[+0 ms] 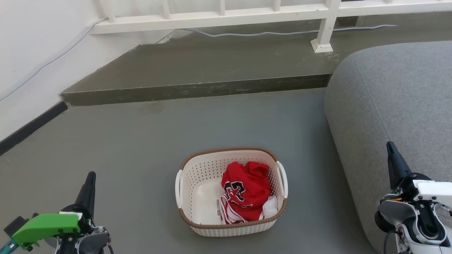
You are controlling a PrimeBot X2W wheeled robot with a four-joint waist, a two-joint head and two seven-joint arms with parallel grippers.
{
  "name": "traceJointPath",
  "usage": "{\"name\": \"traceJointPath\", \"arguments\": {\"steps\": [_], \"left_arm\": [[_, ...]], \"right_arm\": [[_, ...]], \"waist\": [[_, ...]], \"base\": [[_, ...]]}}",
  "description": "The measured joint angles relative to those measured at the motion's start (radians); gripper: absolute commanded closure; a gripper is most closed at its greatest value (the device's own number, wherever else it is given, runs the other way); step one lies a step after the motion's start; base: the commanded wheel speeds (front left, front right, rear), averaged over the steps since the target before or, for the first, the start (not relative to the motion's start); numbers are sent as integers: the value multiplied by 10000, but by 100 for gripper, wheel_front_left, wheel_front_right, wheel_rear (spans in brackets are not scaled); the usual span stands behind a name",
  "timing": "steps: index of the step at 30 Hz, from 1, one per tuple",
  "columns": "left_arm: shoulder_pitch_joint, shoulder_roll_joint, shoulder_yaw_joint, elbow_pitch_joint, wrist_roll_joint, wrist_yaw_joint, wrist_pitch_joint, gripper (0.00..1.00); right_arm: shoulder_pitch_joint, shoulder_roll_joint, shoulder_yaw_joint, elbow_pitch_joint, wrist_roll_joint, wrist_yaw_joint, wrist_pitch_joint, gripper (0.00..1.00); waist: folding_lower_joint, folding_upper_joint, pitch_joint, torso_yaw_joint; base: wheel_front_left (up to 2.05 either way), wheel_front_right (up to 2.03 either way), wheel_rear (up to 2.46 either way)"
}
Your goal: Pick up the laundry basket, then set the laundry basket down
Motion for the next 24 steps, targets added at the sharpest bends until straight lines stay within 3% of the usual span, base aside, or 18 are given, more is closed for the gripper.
{"name": "traceJointPath", "arguments": {"steps": [8,9,24], "left_arm": [[0,-2,6,0,0,0,0,100],[12,-8,0,36,0,2,0,0],[306,-180,-211,351,33,8,-63,0]], "right_arm": [[0,2,0,0,0,8,0,100],[16,10,2,31,-2,27,-2,0],[413,161,42,305,-119,25,-59,0]], "waist": [[0,0,0,0],[0,0,0,0],[0,0,6,-7]], "base": [[0,0,0],[0,0,0],[0,0,0]]}}
